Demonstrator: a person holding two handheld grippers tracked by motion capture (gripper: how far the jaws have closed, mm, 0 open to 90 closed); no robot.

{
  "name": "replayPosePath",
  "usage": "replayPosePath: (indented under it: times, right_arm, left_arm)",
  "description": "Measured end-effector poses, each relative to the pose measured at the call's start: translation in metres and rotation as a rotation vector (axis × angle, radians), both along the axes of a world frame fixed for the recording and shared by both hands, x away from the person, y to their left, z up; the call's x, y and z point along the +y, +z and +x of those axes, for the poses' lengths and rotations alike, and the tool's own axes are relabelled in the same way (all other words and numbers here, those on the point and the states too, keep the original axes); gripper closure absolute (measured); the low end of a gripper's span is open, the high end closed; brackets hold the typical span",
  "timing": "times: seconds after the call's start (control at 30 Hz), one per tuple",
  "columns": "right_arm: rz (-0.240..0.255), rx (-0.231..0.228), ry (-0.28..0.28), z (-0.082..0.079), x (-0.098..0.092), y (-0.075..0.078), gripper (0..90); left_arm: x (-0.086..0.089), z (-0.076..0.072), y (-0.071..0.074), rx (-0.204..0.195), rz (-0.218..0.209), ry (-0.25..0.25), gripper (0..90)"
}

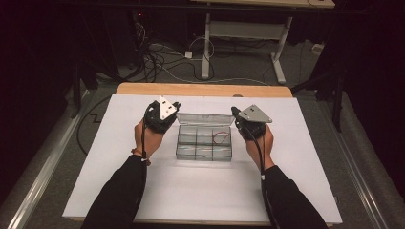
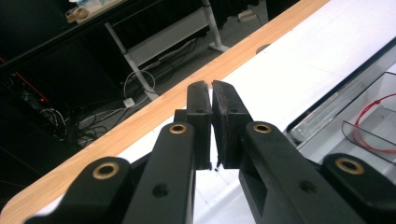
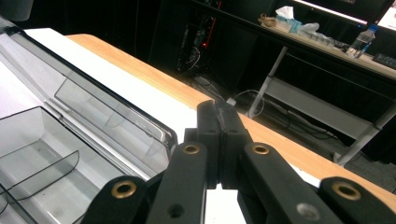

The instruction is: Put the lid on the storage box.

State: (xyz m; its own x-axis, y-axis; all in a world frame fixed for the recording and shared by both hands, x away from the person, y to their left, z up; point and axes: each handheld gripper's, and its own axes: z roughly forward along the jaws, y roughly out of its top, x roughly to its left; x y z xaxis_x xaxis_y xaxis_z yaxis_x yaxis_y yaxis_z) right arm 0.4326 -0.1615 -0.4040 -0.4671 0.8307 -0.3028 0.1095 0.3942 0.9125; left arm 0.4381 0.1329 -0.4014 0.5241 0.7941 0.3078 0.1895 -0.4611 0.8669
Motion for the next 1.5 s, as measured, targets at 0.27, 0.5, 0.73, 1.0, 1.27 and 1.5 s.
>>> replayPosePath:
  times: [0.27, 0.5, 0.73, 1.0, 1.27, 1.5]
  right_arm:
    - [0.011, 0.003, 0.000, -0.005, 0.000, -0.003, 90.0]
    - [0.015, 0.001, 0.000, -0.010, 0.000, -0.006, 90.0]
    - [0.026, 0.005, 0.000, -0.013, -0.001, -0.008, 90.0]
    - [0.038, 0.005, 0.007, -0.018, -0.001, -0.012, 90.0]
    - [0.024, 0.006, 0.013, -0.020, -0.001, -0.014, 90.0]
    - [0.021, 0.007, 0.017, -0.023, -0.001, -0.016, 90.0]
  left_arm:
    - [0.000, -0.005, -0.003, -0.002, -0.009, 0.005, 83.7]
    - [0.000, -0.009, -0.006, -0.002, -0.016, 0.003, 84.0]
    - [-0.001, -0.013, -0.009, -0.004, -0.032, 0.009, 84.0]
    - [0.000, -0.016, -0.015, -0.002, -0.047, 0.015, 84.1]
    - [-0.001, -0.020, -0.018, -0.002, -0.054, 0.018, 84.1]
    - [0.000, -0.023, -0.021, -0.006, -0.048, 0.017, 84.1]
